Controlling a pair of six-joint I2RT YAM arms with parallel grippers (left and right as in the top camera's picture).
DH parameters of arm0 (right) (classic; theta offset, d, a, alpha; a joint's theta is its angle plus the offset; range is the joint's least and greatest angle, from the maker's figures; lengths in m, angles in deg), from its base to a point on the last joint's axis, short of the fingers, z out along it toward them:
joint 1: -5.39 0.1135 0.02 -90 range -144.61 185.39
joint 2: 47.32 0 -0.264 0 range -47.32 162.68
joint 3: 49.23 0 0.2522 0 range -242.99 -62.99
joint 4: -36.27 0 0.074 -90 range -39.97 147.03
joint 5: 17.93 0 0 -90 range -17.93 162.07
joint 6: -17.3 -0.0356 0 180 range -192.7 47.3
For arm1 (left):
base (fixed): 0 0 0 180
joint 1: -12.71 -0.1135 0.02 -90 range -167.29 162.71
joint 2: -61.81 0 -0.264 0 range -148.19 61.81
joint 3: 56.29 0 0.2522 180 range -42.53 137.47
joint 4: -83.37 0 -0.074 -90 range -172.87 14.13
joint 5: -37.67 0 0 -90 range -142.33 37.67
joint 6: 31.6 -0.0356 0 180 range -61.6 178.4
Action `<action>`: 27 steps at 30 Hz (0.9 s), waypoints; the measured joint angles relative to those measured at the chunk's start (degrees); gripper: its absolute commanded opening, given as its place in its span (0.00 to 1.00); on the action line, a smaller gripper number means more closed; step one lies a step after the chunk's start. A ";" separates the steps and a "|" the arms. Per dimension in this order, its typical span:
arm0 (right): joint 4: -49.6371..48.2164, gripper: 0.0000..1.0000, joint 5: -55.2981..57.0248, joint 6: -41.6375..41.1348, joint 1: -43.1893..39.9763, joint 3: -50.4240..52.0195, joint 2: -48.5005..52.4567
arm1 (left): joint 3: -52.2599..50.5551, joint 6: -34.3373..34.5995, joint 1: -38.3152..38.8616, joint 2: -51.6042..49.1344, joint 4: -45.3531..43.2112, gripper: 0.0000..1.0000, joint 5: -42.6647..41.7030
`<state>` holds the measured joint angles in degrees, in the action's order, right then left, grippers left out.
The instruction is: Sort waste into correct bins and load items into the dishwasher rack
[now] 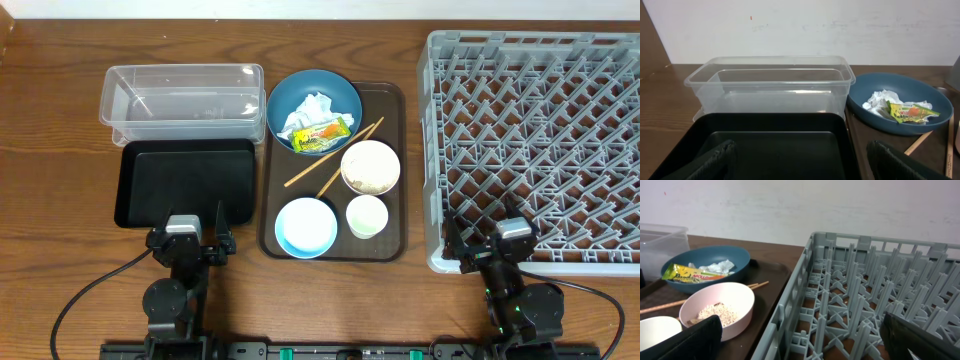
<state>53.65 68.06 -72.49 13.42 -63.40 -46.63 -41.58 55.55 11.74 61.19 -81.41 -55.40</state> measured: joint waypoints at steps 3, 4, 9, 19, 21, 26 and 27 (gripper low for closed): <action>0.02 0.99 0.02 0.02 0.00 0.00 0.00 | 0.00 0.00 0.00 0.00 0.00 0.85 0.00; 0.00 0.99 0.11 0.02 0.00 0.00 0.00 | 0.00 0.00 0.00 0.00 0.00 0.85 0.00; -1.16 0.99 1.22 0.02 0.00 0.00 0.00 | 0.00 0.00 0.00 0.00 0.00 0.85 0.02; -5.46 0.99 -2.78 0.02 0.00 -0.11 0.00 | 0.42 0.04 0.00 -0.07 0.07 0.85 -2.91; -5.05 0.99 -3.93 0.02 0.00 -0.70 0.04 | 1.36 0.04 0.00 -0.68 1.22 0.85 -3.48; -4.33 0.99 -5.68 0.11 0.00 -6.45 2.32 | 10.36 0.04 0.00 -9.38 4.11 0.85 -5.11; -4.15 0.99 -5.86 0.24 0.00 -7.80 3.04 | 12.70 0.02 0.00 -11.50 4.22 0.85 -5.57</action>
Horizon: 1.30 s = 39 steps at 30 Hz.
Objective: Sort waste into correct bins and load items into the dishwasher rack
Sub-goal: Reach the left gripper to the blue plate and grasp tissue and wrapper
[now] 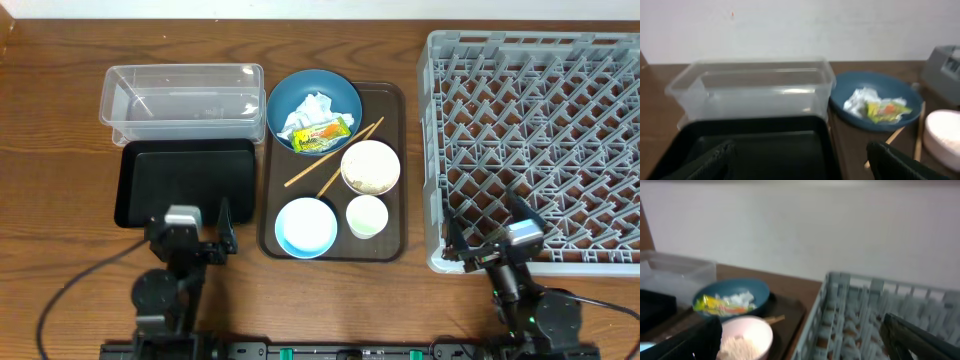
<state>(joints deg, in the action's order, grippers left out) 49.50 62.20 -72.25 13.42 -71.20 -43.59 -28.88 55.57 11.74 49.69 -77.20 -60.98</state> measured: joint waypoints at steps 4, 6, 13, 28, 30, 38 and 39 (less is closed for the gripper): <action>3.32 0.99 -0.57 1.36 0.00 -8.00 5.81 | 13.79 -0.04 0.00 -12.98 5.38 0.85 -2.05; 5.57 0.99 -0.72 2.14 0.00 -12.22 9.84 | 21.24 -0.28 0.00 -20.35 9.14 0.85 -3.54; 15.65 0.99 -2.51 4.87 0.00 -26.12 26.40 | 49.66 -3.34 0.48 -45.44 29.27 0.85 -8.11; 49.11 0.99 -13.20 9.27 -4.17 -72.46 67.12 | 87.06 -8.17 14.99 -80.65 51.21 0.85 -2.03; 50.73 0.99 -13.99 9.55 -5.40 -77.05 70.51 | 87.06 -8.46 16.17 -82.51 51.04 0.85 -1.64; 52.83 0.99 -14.95 9.94 -6.82 -79.84 73.37 | 87.10 -9.03 17.11 -89.44 43.89 0.85 -1.92; 53.20 0.99 -15.02 9.92 -6.84 -79.84 73.37 | 87.10 -9.14 17.11 -90.47 42.47 0.87 -1.95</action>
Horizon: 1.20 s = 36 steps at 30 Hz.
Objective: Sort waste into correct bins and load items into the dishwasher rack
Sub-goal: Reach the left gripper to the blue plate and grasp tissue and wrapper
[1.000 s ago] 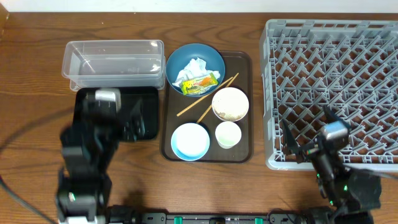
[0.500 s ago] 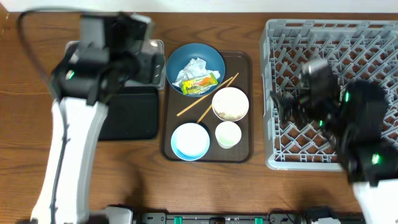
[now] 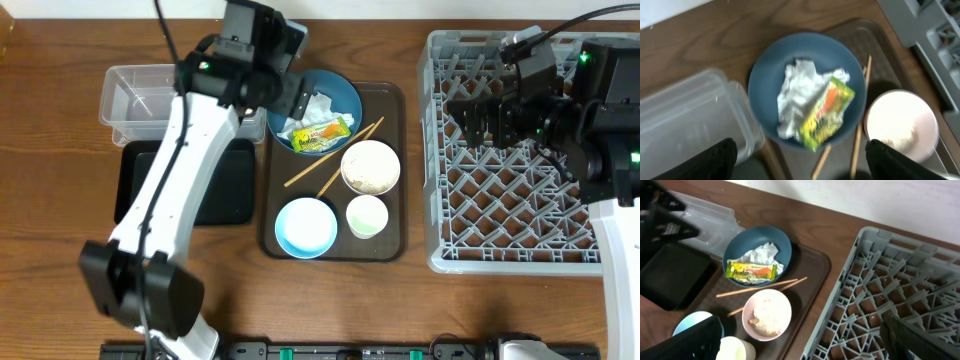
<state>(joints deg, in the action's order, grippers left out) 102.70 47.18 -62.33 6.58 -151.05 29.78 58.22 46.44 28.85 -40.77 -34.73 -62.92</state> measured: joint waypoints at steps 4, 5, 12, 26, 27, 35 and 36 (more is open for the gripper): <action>2.27 0.99 -0.17 0.00 0.00 -0.02 0.02 | 0.02 -2.25 0.00 -4.79 -3.65 0.90 0.00; 2.91 0.99 -0.22 0.00 0.00 -0.02 0.02 | 0.02 -3.08 0.00 -6.25 -4.46 0.90 0.02; 5.49 0.99 -0.22 0.00 0.00 -0.02 0.04 | 0.02 -5.73 0.02 -16.59 -7.30 0.89 0.04; 6.05 0.99 -0.22 0.00 0.00 -0.02 0.04 | 0.02 -6.12 2.60 -20.31 -7.28 0.89 0.02; 6.23 0.99 -0.22 0.00 0.00 -0.02 0.04 | 0.02 -6.12 2.84 -20.70 -7.30 0.89 0.02; 6.97 0.99 -0.22 0.00 0.00 -0.02 0.04 | 0.02 -6.14 3.13 -26.23 -7.28 0.89 1.84; 6.97 0.99 -0.22 0.00 0.00 -0.02 0.04 | 0.02 -6.14 3.10 -26.67 -7.28 0.89 1.99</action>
<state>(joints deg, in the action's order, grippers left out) 109.67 46.97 -62.33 6.58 -151.07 29.83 58.24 40.29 31.95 -67.44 -42.01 -60.93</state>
